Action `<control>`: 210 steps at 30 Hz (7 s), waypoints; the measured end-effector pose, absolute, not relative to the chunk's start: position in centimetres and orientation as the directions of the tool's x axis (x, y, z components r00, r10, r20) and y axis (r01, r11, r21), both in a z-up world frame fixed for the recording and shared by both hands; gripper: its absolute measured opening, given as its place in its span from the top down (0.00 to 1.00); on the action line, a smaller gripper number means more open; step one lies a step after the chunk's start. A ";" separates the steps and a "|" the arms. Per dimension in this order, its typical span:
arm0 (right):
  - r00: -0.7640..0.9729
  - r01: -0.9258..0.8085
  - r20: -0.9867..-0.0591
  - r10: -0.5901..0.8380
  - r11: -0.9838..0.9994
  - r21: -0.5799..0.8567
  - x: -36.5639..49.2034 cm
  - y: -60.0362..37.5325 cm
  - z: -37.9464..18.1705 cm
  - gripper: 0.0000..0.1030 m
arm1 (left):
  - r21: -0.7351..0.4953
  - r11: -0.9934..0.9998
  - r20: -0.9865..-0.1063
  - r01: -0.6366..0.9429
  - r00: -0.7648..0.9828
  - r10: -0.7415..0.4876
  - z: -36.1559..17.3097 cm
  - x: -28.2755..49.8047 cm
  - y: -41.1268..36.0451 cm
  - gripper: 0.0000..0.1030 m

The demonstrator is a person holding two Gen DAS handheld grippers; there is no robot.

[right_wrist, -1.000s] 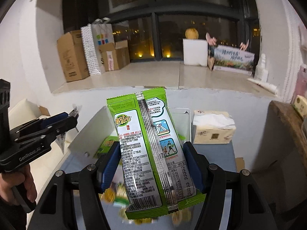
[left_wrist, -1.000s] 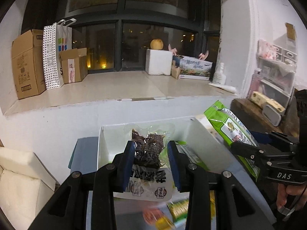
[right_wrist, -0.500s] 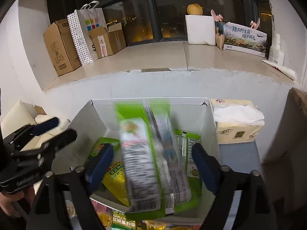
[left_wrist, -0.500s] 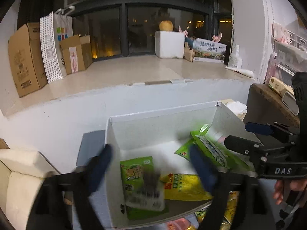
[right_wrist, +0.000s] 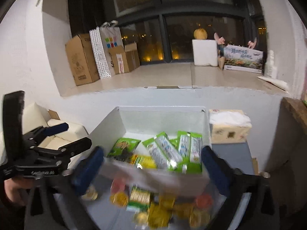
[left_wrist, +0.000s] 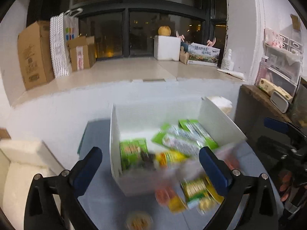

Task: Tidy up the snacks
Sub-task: 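Drop the jerky pack and stick pack into the white box, opening both grippers, then grasp the yellow-and-green snack pouch from the table with the right gripper, then grasp the cartoon-lid jelly cup with the left gripper while the right holds the pouch, then lower the jelly cup and pouch into the white box, opening both grippers, then grasp a yellow jelly cup from the table with the right gripper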

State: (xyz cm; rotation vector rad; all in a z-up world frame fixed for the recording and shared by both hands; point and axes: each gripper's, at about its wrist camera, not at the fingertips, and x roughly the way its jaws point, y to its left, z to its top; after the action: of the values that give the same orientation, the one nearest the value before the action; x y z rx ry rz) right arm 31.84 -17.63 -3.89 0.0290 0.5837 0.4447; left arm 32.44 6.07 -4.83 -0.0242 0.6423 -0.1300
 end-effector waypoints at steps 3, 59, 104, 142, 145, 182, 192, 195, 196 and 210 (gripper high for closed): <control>0.754 -0.368 -0.530 0.389 0.918 0.150 28.0 -19.4 -4.8 0.00 | -0.095 0.988 -0.595 0.119 0.789 -0.153 -5.9 28.5 5.6 0.00; 0.680 -0.142 -0.702 0.213 0.977 0.159 29.3 -17.2 -17.7 0.48 | -0.144 0.989 -0.689 0.029 0.715 -0.122 -13.9 17.4 5.8 0.00; 0.757 -0.280 -0.596 0.267 0.957 0.073 21.4 -18.2 -10.8 0.48 | -0.092 0.992 -0.646 0.091 0.753 -0.129 -10.3 24.3 4.9 0.54; 0.744 -0.335 -0.568 0.352 0.932 0.138 40.5 -16.5 -6.4 0.00 | -0.081 0.995 -0.655 0.060 0.749 -0.099 -8.1 40.1 6.3 0.00; 0.762 -0.345 -0.539 0.358 0.930 0.130 37.8 -17.2 -5.2 0.00 | -0.082 0.994 -0.641 0.073 0.760 -0.109 -7.0 37.7 5.6 0.00; 0.628 -0.211 -0.750 0.205 0.973 0.089 33.8 -22.4 -18.3 0.08 | -0.073 0.992 -0.668 0.103 0.734 -0.125 -10.6 18.7 -0.3 0.00; 0.594 -0.189 -0.771 0.231 0.971 0.145 35.5 -23.0 -19.7 0.65 | -0.075 0.994 -0.691 0.079 0.715 -0.109 -12.0 19.2 0.9 0.00; 0.600 -0.199 -0.766 0.231 0.970 0.137 35.0 -23.0 -19.4 0.67 | -0.072 0.994 -0.696 0.081 0.710 -0.108 -12.3 19.4 0.7 0.00; 0.602 -0.204 -0.764 0.232 0.970 0.134 34.7 -23.0 -19.3 0.67 | -0.073 0.994 -0.697 0.081 0.709 -0.109 -12.4 19.5 0.6 0.00; 0.682 -0.299 -0.679 0.272 0.951 0.081 25.4 -21.9 -14.7 0.67 | -0.056 0.998 -0.717 0.015 0.695 -0.051 -14.2 25.2 1.7 0.00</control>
State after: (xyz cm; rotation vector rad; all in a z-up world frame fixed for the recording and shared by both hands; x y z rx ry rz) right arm 25.45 -21.87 -14.66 -0.0378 0.7556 0.3202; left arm 25.16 1.67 -14.20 -0.0476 0.8015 -0.0364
